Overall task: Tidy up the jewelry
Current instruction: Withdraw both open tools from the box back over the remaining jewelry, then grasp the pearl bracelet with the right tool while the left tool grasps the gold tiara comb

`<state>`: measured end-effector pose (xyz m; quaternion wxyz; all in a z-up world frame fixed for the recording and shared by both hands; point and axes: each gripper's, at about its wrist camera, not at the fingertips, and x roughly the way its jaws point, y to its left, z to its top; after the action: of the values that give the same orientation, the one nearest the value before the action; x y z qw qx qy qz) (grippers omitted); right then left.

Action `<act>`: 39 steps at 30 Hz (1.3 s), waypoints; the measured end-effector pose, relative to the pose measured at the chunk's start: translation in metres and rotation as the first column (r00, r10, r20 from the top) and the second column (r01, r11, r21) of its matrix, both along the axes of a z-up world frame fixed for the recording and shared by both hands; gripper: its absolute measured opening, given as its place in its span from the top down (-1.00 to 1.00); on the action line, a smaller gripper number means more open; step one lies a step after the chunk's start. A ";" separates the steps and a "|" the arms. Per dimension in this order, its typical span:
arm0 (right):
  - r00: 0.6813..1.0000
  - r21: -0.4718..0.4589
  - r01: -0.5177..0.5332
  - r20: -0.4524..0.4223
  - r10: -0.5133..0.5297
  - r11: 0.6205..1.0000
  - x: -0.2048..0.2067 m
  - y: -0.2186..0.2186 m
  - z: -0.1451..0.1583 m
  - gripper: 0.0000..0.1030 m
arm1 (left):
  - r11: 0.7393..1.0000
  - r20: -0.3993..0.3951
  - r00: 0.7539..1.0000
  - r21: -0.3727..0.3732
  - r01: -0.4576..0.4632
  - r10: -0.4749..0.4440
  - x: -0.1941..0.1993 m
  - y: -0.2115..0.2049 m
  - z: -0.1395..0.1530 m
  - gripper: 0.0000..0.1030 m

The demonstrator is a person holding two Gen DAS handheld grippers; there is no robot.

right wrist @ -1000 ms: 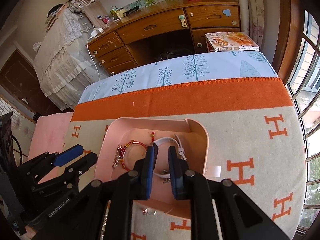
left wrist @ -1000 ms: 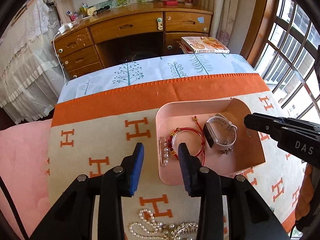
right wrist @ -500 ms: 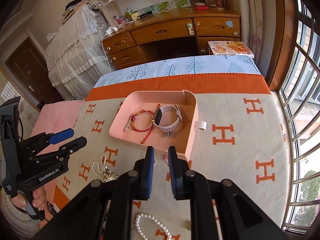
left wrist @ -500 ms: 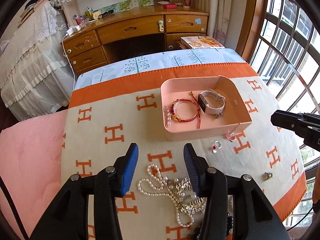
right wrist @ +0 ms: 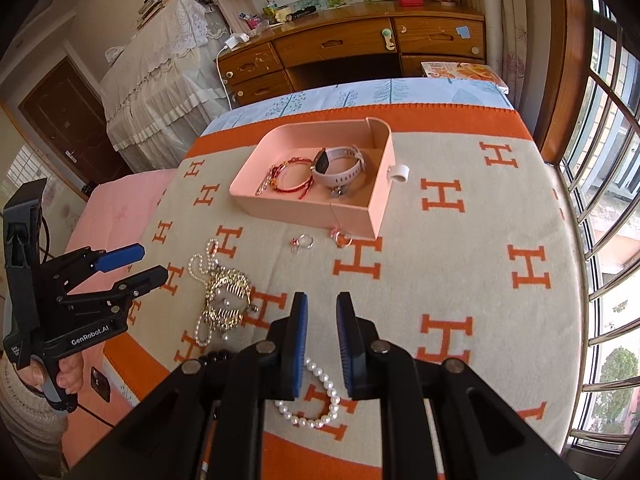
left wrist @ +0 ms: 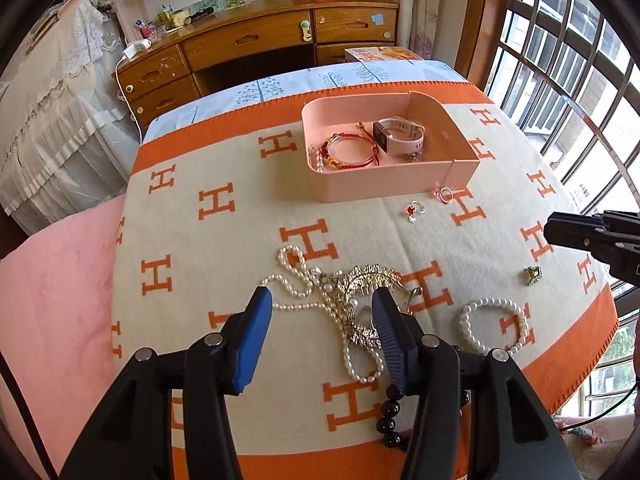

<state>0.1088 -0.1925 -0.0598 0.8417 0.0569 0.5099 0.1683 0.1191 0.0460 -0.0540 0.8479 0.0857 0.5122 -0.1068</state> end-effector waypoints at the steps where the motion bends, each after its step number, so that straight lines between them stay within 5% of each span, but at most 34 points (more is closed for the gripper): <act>1: 1.000 -0.004 -0.014 -0.010 0.014 1.000 -0.003 0.002 -0.005 0.71 | 1.000 -0.012 1.000 -0.005 -0.004 0.004 -0.001 0.002 -0.004 0.02; 13: 0.976 -0.123 -0.190 -0.133 0.174 0.974 -0.017 0.030 -0.065 0.71 | 1.000 -0.101 0.995 -0.028 -0.003 0.000 -0.011 0.010 -0.043 0.02; 24: 0.944 -0.353 -0.315 -0.024 0.328 0.881 -0.036 0.061 -0.071 0.73 | 0.999 -0.126 0.991 -0.021 0.033 -0.035 0.002 0.001 -0.058 0.04; 32: 0.966 -0.223 -0.253 -0.004 0.258 0.942 -0.030 0.044 -0.072 0.86 | 0.999 -0.190 0.982 -0.053 -0.005 -0.005 0.030 -0.007 -0.067 0.45; 39: 0.967 -0.174 -0.252 -0.008 0.255 0.952 -0.028 0.037 -0.072 0.86 | 0.998 -0.232 0.972 -0.051 -0.033 0.020 0.047 -0.018 -0.072 0.72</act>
<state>0.0807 -0.1557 -0.1318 0.8185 -0.0837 0.5196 0.2302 0.1663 0.0278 -0.1265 0.7856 0.0428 0.6057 -0.1185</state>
